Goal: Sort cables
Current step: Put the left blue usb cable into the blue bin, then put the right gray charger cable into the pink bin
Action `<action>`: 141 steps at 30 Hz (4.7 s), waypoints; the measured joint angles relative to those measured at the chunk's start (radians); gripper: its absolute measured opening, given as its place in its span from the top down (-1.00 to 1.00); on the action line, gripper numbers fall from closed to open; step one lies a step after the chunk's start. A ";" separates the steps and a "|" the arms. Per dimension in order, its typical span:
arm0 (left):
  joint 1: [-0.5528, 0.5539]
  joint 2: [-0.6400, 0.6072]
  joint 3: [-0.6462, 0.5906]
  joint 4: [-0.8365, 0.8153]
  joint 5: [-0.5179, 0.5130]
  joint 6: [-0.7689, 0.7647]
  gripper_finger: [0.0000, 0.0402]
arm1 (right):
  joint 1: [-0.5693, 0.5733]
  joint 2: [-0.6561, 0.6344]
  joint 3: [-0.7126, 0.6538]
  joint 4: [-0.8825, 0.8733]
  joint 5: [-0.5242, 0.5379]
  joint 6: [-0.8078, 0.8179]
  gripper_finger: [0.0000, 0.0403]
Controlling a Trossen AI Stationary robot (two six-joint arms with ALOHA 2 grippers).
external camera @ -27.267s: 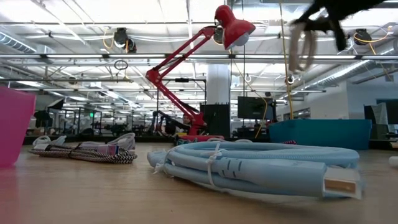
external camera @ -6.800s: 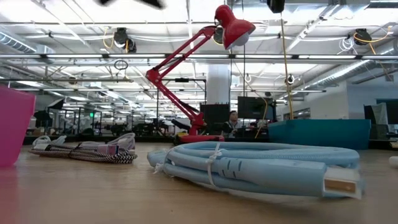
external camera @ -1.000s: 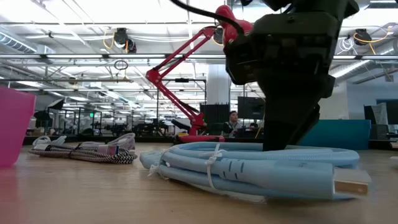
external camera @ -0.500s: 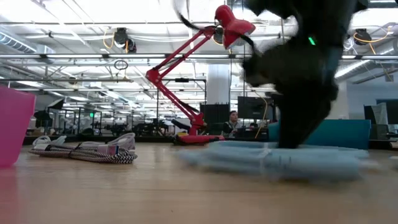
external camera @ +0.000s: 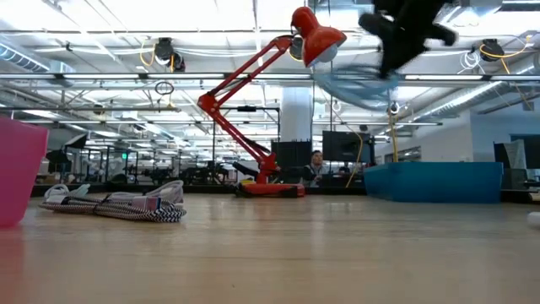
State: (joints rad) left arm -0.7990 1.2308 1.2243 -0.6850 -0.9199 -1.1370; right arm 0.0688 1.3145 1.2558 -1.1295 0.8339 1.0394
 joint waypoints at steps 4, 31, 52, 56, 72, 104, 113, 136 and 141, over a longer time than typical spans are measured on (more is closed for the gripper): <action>0.000 0.000 0.000 0.002 0.000 -0.002 0.39 | -0.134 -0.031 -0.004 -0.131 0.028 0.019 0.86; -0.070 0.070 0.000 0.009 -0.004 -0.193 0.39 | -0.888 -0.027 -0.326 0.330 -0.350 -0.577 0.86; -0.070 0.072 0.000 0.009 0.002 -0.208 0.39 | -0.886 -0.152 -0.495 0.536 -0.395 -0.636 0.12; -0.070 0.072 0.000 0.009 0.002 -0.190 0.39 | -0.886 -0.275 -0.494 0.670 -0.448 -0.641 0.08; -0.019 0.072 0.000 0.006 0.024 -0.068 0.39 | -0.427 -0.740 -0.492 0.692 -1.424 -0.197 0.11; 0.067 0.072 0.000 -0.077 0.211 -0.016 0.39 | 0.445 -0.178 0.134 0.978 -0.696 -0.735 0.13; 0.301 0.072 0.000 -0.627 0.397 -0.317 0.39 | 0.451 -0.097 0.194 0.711 -0.506 -0.572 0.13; 0.881 0.443 -0.154 -0.329 0.865 1.211 0.39 | 0.471 -0.069 0.173 0.706 -0.468 -0.527 0.13; 0.882 0.505 -0.177 -0.255 0.913 1.216 0.39 | 0.483 -0.071 0.142 0.716 -0.468 -0.483 0.13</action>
State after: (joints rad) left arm 0.0825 1.7358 1.0469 -0.9404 -0.0067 0.0791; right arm 0.5518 1.2434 1.3974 -0.4139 0.3664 0.5560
